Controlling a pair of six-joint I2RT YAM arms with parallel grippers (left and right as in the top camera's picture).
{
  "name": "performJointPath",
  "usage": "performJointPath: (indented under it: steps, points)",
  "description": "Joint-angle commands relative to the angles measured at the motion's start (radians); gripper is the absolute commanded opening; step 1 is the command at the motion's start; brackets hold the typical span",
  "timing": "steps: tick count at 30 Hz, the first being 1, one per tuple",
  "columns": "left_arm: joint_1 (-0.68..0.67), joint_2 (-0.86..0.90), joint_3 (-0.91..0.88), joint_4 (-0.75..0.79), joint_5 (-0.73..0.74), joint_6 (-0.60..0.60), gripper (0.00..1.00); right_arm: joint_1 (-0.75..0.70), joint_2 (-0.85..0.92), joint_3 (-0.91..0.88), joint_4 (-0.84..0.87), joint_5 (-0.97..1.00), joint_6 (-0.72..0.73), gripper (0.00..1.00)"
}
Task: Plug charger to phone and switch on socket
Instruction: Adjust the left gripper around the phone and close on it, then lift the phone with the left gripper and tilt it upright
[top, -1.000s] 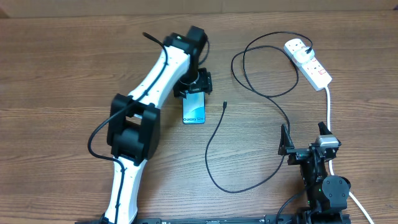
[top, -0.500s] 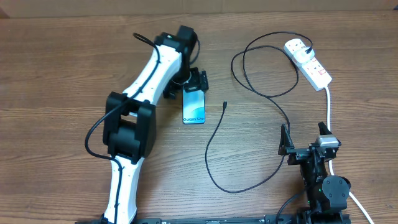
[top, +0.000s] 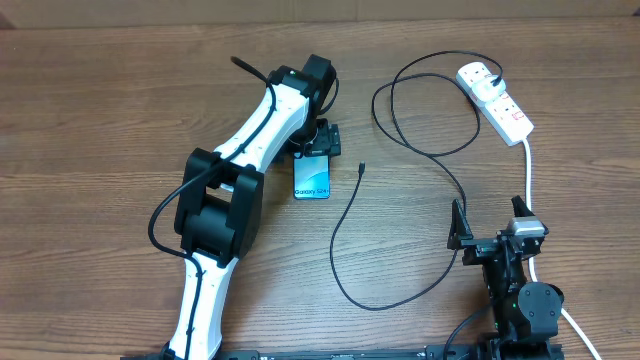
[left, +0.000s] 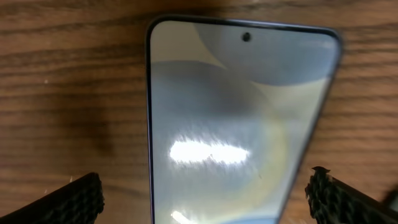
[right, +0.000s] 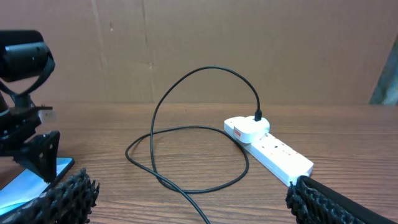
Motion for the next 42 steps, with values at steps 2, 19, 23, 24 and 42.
performJointPath:
  steps: [2,19,23,24,42]
  points:
    - [0.006,0.006,-0.063,0.043,-0.023,-0.009,1.00,-0.004,-0.010,-0.010,0.006,0.009,-0.004,1.00]
    - [0.001,0.006,-0.102,0.085,-0.019,-0.013,0.89,-0.004,-0.010,-0.010,0.007,0.009,-0.004,1.00]
    - [-0.003,0.006,-0.106,0.086,-0.013,-0.055,0.90,-0.004,-0.010,-0.010,0.007,0.009,-0.004,1.00]
    - [-0.003,0.006,-0.106,0.086,-0.014,-0.056,0.89,-0.004,-0.010,-0.010,0.006,0.009,-0.004,1.00]
    - [-0.003,0.006,-0.107,0.063,0.045,-0.089,0.96,-0.004,-0.010,-0.010,0.006,0.010,-0.004,1.00]
